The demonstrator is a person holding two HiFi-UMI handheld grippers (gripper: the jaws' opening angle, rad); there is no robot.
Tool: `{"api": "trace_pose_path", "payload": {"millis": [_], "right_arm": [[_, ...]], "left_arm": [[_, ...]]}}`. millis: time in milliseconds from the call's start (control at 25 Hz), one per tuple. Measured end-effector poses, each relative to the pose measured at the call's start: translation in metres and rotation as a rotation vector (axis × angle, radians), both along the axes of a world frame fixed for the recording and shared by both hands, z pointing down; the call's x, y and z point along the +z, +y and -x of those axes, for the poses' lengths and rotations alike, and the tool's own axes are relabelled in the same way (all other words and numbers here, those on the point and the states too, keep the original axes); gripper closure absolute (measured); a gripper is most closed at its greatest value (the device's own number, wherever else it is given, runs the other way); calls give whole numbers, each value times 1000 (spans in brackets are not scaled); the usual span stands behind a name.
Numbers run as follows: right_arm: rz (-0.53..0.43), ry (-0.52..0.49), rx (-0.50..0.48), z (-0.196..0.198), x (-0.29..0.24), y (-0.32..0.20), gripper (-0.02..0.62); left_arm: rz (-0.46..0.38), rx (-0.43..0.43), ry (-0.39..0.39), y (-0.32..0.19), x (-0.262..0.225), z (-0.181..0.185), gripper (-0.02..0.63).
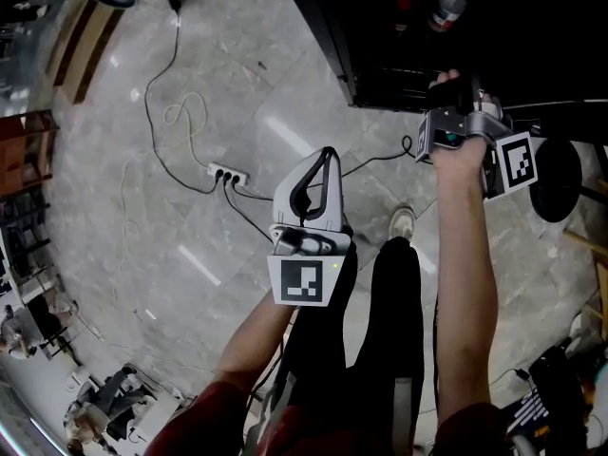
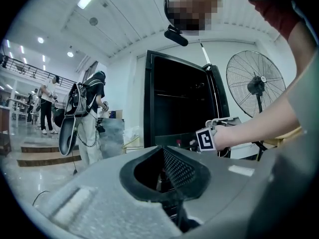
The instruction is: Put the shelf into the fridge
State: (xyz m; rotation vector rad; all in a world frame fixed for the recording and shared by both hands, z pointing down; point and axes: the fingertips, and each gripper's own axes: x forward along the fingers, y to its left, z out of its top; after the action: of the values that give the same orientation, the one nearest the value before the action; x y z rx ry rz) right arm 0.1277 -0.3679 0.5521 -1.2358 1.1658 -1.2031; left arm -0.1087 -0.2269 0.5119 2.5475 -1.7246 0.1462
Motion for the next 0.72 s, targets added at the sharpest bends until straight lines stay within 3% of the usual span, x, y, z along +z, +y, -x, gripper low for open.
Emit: {"api": "trace_pose_path", "payload": {"millis": [280, 480, 720], "right_arm": [[1, -8, -14, 0, -1, 65, 586], [57, -21, -26, 6, -5, 76, 586], [140, -45, -32, 5, -7, 129, 586]], "left_arm": [[-25, -15, -5, 36, -19, 5, 601], [-8, -17, -16, 23, -42, 10, 601], [10, -45, -5, 34, -70, 15, 601]]}}
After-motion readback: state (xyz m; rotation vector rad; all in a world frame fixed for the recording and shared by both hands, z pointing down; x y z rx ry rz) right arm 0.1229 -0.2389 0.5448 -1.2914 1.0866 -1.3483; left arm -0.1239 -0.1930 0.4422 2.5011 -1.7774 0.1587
